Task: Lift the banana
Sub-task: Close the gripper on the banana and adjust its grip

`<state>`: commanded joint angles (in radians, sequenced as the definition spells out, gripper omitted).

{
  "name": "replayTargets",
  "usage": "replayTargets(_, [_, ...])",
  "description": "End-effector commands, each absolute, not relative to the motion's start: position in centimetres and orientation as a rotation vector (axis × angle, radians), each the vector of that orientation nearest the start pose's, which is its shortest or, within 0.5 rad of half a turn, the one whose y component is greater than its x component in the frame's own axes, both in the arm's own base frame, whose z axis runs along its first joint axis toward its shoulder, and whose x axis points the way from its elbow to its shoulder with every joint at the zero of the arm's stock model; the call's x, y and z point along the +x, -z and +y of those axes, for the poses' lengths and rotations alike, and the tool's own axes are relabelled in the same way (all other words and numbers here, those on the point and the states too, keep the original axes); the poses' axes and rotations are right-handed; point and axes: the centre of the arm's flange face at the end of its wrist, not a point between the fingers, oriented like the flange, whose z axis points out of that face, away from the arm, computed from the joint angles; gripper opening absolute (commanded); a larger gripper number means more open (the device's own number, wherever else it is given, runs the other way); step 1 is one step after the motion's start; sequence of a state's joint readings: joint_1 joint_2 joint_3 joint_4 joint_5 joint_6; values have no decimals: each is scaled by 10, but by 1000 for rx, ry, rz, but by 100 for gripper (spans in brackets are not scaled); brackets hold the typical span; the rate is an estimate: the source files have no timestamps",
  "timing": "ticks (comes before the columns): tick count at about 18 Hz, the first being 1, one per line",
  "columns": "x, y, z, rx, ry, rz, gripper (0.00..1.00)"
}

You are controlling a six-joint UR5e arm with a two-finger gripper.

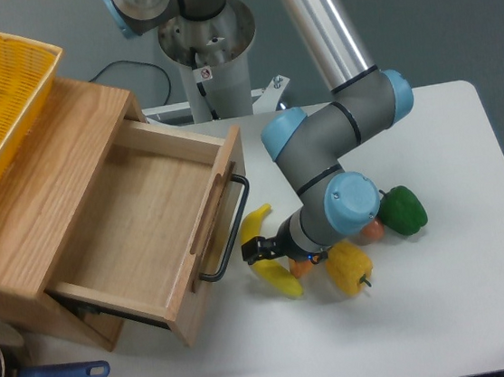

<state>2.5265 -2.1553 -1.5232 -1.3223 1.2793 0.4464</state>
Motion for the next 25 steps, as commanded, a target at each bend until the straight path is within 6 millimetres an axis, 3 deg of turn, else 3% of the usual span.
replayTargets(7, [-427, -192, 504, -2996, 642, -844, 100])
replayTargets(12, [-428, -207, 503, -2986, 619, -836, 100])
replayTargets(25, [-411, -186, 509, -3025, 656, -815, 100])
